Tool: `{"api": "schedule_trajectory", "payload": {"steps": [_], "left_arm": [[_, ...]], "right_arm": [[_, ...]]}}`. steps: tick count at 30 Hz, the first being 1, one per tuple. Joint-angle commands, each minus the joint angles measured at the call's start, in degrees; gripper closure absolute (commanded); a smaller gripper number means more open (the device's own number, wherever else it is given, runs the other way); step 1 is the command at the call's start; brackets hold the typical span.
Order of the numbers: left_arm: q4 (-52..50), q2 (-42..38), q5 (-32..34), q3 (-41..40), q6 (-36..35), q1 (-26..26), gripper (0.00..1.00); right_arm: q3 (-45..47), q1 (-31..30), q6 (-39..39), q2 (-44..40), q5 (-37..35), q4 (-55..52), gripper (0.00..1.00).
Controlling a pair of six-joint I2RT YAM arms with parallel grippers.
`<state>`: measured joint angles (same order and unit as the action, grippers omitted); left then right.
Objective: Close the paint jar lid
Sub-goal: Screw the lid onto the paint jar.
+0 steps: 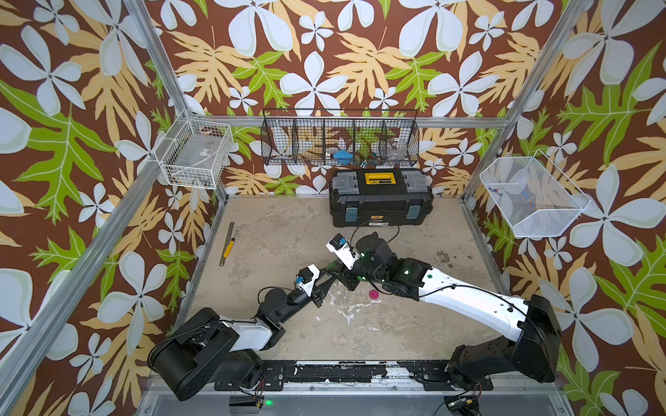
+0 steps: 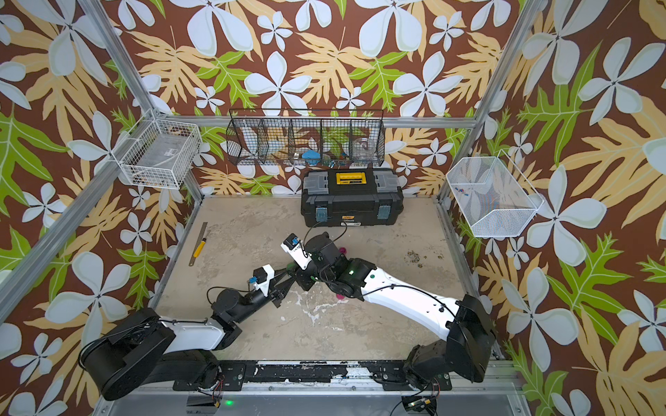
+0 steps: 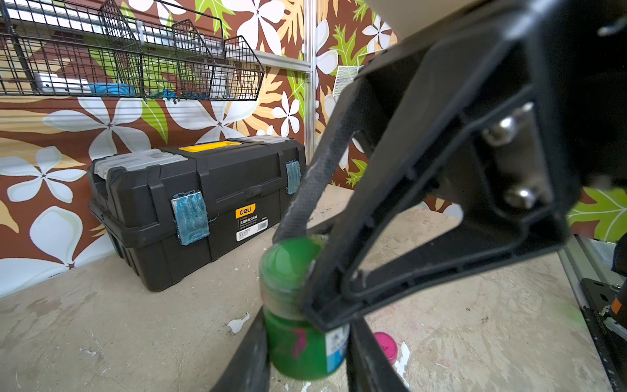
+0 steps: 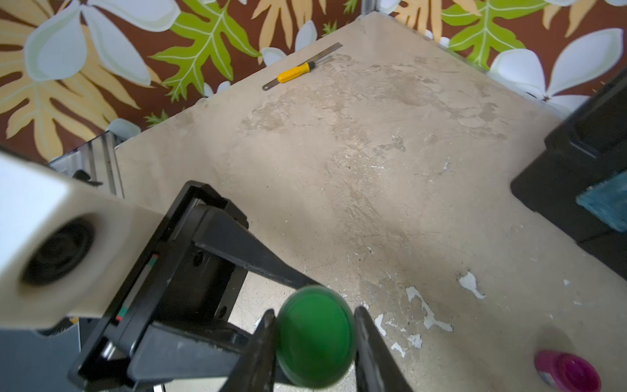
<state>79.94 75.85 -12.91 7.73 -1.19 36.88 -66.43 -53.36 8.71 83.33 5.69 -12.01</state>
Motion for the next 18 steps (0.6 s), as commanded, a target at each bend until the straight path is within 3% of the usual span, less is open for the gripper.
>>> {"api": "schedule_trajectory", "payload": {"steps": [1,8,14,16,18], "left_arm": [[-0.14,-0.09,-0.28,0.10,-0.22,0.02,0.88],[-0.24,-0.12,-0.02,0.03,-0.22,0.00,0.88],[-0.31,-0.17,0.16,0.07,-0.22,0.00,0.88],[-0.29,-0.23,0.16,0.01,-0.22,0.03,0.88],[-0.36,-0.20,0.23,0.01,-0.30,-0.01,0.88]], "right_arm": [[-0.08,-2.77,10.34,0.22,-14.28,3.05,0.83],[-0.08,-8.04,23.39,2.02,-26.02,2.33,0.83],[-1.56,-10.09,24.79,3.04,-28.80,2.15,0.81],[-2.18,-10.07,23.26,3.15,-27.98,1.66,0.60],[-2.71,-10.08,20.57,2.67,-26.90,1.14,0.45]]}}
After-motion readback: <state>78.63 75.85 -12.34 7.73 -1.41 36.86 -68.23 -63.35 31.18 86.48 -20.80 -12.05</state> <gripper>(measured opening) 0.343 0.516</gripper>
